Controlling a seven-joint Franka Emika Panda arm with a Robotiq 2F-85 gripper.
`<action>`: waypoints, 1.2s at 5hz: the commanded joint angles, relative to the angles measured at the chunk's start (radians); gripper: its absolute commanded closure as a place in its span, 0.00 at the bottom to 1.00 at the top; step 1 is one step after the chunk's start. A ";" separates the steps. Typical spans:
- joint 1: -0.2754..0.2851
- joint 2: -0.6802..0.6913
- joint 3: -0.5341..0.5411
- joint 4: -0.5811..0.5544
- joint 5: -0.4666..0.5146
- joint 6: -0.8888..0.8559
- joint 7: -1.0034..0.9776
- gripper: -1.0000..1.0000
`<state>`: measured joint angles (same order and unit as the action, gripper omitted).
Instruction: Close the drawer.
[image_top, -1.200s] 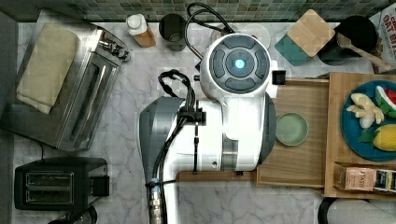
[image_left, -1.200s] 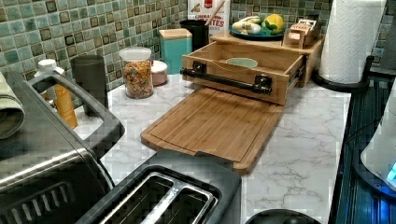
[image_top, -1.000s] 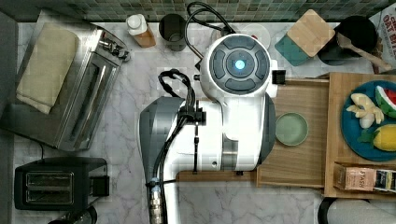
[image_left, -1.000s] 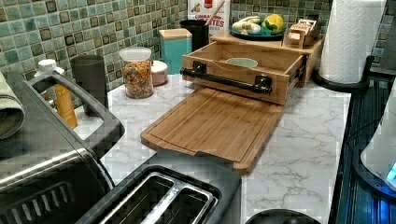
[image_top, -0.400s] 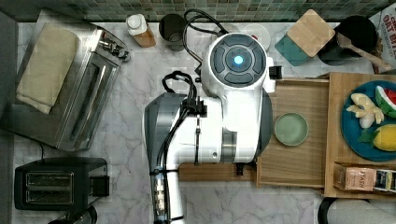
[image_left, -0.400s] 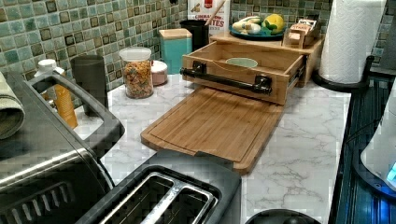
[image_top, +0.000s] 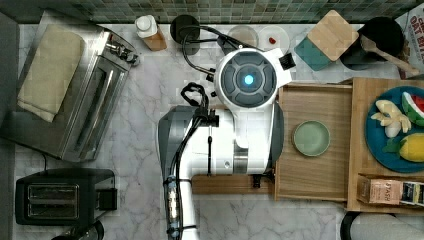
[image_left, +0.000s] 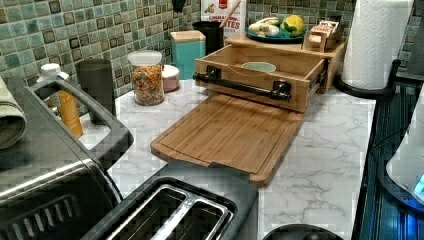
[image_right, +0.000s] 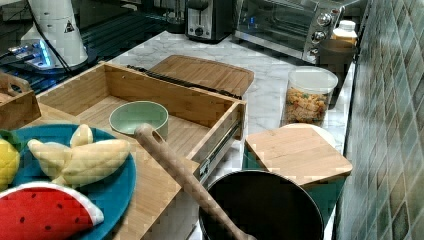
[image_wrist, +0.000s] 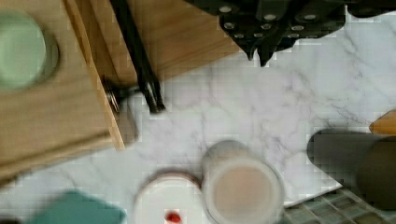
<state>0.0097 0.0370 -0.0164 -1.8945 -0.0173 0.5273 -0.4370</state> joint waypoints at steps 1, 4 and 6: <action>0.039 0.008 0.030 -0.162 -0.092 0.028 -0.193 1.00; 0.035 0.067 0.020 -0.319 -0.212 0.252 -0.141 1.00; 0.031 0.103 0.008 -0.353 -0.251 0.283 -0.144 1.00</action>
<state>0.0360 0.1560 0.0002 -2.2324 -0.2451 0.8066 -0.5596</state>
